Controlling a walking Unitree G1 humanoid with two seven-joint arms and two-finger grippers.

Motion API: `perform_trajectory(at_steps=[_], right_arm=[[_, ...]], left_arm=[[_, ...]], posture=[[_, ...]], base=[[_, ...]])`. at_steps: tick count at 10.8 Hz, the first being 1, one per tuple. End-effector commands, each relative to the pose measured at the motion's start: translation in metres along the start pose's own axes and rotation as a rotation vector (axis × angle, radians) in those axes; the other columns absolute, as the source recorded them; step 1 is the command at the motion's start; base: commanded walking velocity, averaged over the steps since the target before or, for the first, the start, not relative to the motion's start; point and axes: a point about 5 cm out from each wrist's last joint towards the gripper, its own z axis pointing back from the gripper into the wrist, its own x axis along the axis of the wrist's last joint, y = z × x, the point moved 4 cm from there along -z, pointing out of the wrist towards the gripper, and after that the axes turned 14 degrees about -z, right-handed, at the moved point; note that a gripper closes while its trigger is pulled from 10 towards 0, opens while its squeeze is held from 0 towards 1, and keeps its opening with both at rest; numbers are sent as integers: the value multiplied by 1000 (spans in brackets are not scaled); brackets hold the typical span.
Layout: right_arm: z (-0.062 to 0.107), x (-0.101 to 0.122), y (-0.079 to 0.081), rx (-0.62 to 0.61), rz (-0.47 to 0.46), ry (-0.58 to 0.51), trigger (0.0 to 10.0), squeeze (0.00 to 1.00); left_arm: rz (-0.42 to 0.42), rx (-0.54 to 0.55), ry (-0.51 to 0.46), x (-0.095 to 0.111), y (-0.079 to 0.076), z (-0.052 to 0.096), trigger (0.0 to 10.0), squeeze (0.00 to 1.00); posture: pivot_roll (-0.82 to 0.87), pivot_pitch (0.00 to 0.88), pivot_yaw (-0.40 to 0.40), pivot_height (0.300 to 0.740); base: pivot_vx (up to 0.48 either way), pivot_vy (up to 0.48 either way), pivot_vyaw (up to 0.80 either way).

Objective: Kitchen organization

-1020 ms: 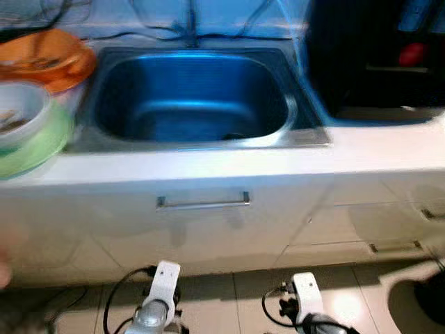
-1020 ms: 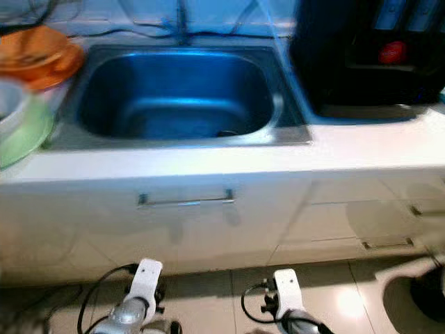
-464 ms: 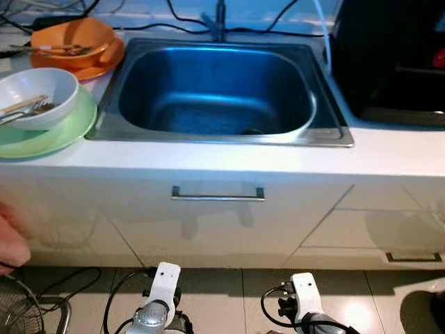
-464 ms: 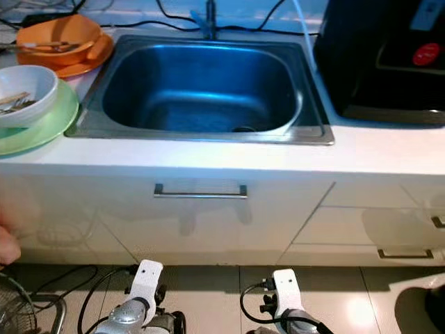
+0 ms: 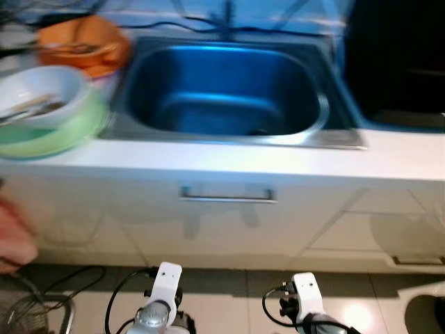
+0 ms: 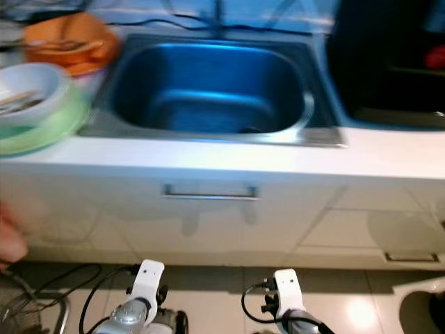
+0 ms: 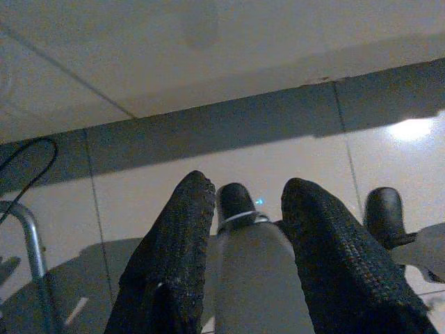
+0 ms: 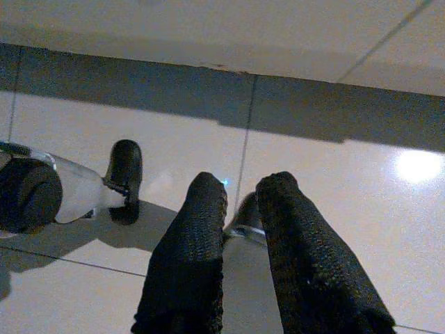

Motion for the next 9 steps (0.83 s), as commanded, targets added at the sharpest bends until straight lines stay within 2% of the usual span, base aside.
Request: perform_trajectory(at_steps=[1,7,9], right_arm=[[1,-7,-1,-4,-16,23,10000,0],[1,-8,0,-2,-20,25,10000,0],[1,-9,0,-1,-20,26,10000,0]], left_arm=[[6,0,24,-8,0,1,10000,0],[5,1,28,-10,1,2,10000,0],[-5,0,28,-10,1,2,10000,0]], posture=[[96,133,-27,740],[94,140,-26,740],[94,136,-25,740]], base=[[0,401,0],[0,385,0],[0,0,0]])
